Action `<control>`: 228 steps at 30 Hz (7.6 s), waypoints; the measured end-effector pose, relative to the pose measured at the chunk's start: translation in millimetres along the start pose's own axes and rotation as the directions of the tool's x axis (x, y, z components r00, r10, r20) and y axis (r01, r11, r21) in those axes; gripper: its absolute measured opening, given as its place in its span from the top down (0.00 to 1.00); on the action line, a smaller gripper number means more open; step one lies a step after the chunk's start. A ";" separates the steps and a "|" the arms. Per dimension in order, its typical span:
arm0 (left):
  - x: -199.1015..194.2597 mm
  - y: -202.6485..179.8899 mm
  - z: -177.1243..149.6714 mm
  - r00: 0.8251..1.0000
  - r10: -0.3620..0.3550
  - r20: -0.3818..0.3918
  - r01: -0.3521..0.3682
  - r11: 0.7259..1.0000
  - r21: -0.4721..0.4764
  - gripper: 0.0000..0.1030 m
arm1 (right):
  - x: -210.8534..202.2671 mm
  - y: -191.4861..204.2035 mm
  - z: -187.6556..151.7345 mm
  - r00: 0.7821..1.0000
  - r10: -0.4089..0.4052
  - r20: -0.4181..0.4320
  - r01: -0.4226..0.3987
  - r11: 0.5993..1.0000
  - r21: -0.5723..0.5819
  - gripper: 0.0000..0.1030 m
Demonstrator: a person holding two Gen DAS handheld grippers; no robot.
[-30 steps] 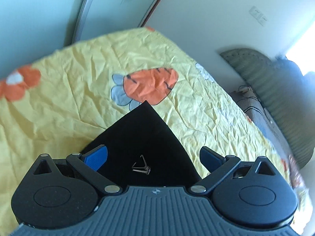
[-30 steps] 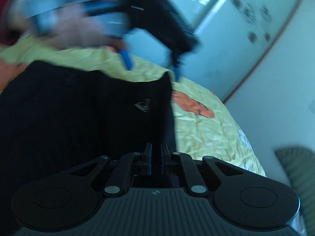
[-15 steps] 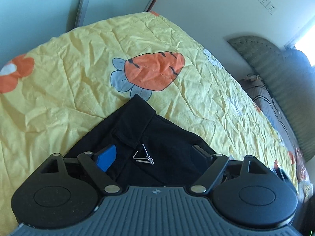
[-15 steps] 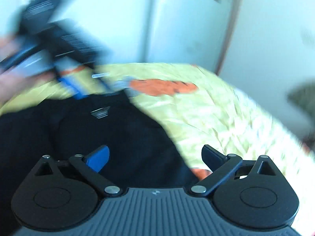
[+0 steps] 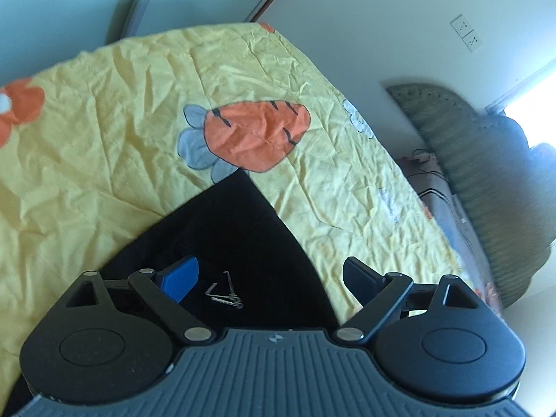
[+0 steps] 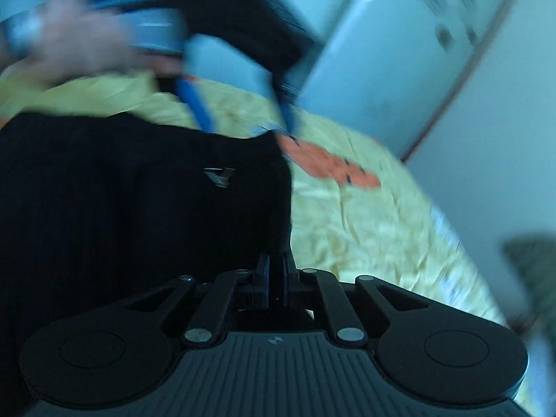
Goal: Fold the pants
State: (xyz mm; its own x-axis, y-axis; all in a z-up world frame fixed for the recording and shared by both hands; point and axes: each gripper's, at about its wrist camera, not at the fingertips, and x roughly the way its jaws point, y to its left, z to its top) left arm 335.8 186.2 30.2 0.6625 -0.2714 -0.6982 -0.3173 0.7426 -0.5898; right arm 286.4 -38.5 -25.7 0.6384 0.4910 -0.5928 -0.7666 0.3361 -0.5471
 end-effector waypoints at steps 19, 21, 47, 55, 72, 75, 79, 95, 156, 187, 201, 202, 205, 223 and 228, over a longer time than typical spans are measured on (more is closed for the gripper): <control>-57.6 19.8 -58.4 0.997 -0.026 0.077 0.023 0.999 0.041 0.94 | -44.0 45.2 -36.8 0.954 -0.288 -0.082 0.286 0.957 -0.037 0.32; -66.8 23.8 -63.3 0.995 -0.060 0.076 0.057 0.998 0.038 0.94 | -48.1 35.2 -44.6 0.934 -0.331 -0.132 0.334 0.942 0.002 0.65; -140.1 86.4 -145.5 0.992 0.083 0.093 -0.108 0.947 0.304 0.94 | -179.8 158.2 -37.8 0.990 -0.077 -0.114 0.108 0.948 0.299 0.93; -126.8 91.5 -145.7 0.987 0.142 0.074 -0.158 0.944 0.291 0.89 | -177.5 156.1 -45.4 0.995 -0.031 -0.094 0.067 0.912 0.406 0.93; -157.0 -32.7 -219.0 0.984 0.023 0.175 -0.139 0.715 0.685 0.47 | -222.6 118.6 -109.4 0.982 -0.008 -0.188 0.145 0.673 0.725 0.76; -129.5 -65.5 -257.7 0.996 -0.035 0.082 -0.044 0.605 0.795 0.46 | -242.1 128.5 -105.4 0.987 -0.042 -0.154 0.141 0.676 0.723 0.73; -96.7 -89.7 -309.5 0.995 -0.071 -0.066 0.092 0.489 0.867 0.46 | -260.6 125.4 -130.2 0.973 -0.061 -0.223 0.215 0.591 0.777 0.52; -66.4 -108.6 -360.9 0.969 -0.080 -0.233 0.247 0.332 0.911 0.43 | -428.3 78.3 -360.8 0.818 -0.452 -0.355 0.095 -0.503 0.859 0.32; -40.5 -148.0 -462.0 0.965 -0.227 -0.134 0.115 -0.095 0.989 0.40 | -447.9 35.3 -374.5 0.716 -0.682 -0.147 -0.247 -0.445 0.861 0.96; -42.5 -148.6 -454.7 0.948 -0.212 -0.236 0.227 -0.068 0.972 0.89 | -484.5 99.7 -403.2 0.761 -0.478 -0.439 0.058 -0.624 0.779 0.91; -39.2 -147.8 -446.0 0.935 -0.216 -0.281 0.290 0.011 0.957 0.79 | -473.2 125.0 -364.9 0.808 -0.517 -0.284 -0.092 -0.586 0.805 0.06; -39.5 -148.2 -445.1 0.934 -0.218 -0.282 0.293 0.020 0.956 0.78 | -469.5 118.8 -366.6 0.809 -0.522 -0.270 -0.102 -0.577 0.810 0.06; -40.1 -149.5 -445.1 0.934 -0.223 -0.279 0.292 0.027 0.956 0.74 | -459.3 101.6 -371.8 0.794 -0.533 -0.292 -0.078 -0.566 0.821 0.09; -34.3 -153.0 -451.1 0.922 -0.210 -0.326 0.342 0.045 0.939 0.67 | -474.4 59.0 -362.6 0.709 -0.540 -0.453 0.211 -0.449 0.868 0.92; -44.3 -150.3 -437.6 0.909 -0.221 -0.354 0.378 0.076 0.923 0.55 | -459.4 85.9 -406.9 0.759 -0.458 -0.462 0.124 -0.596 0.793 0.86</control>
State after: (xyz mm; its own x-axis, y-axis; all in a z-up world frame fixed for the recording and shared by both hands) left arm 57.2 -181.3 -27.9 0.4322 -0.6277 -0.6475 0.8522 0.5190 0.0657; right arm -44.5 -562.2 -40.9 0.8677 -0.1525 -0.4731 0.4809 0.4979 0.7217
